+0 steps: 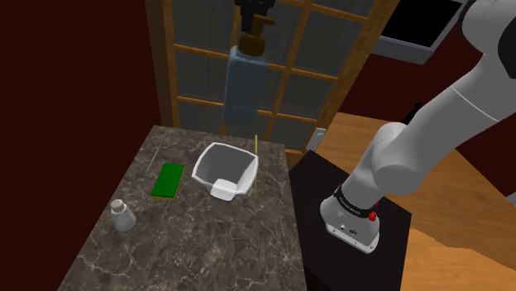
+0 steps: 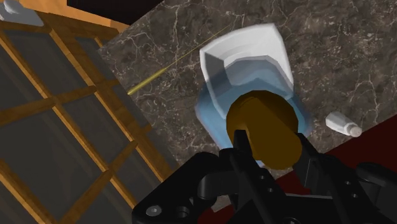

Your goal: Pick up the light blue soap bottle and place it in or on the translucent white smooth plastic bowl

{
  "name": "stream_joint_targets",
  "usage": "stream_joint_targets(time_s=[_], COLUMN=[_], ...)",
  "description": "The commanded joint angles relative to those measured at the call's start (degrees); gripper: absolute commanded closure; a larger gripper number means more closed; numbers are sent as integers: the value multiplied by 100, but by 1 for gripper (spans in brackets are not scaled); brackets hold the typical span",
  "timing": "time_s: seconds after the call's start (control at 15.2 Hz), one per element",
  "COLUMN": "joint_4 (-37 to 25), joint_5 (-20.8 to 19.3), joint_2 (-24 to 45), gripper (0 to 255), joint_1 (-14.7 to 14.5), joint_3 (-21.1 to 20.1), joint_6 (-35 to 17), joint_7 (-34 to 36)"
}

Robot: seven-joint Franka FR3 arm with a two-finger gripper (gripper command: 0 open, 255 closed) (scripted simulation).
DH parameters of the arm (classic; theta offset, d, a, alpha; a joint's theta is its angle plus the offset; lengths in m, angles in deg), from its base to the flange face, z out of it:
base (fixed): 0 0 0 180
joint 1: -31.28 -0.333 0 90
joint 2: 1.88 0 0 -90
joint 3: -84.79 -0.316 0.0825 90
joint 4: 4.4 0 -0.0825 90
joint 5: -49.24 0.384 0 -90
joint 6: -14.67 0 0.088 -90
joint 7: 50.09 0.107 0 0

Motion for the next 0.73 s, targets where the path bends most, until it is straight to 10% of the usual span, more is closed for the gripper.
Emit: stream_joint_targets(time_s=[0.0, 0.66], joint_4=[-316, 577], joint_5=[38, 117], joint_2=[106, -178], gripper=[255, 255], joint_1=[-107, -163], joint_3=[-189, -253], joint_6=[193, -431], joint_7=[329, 385])
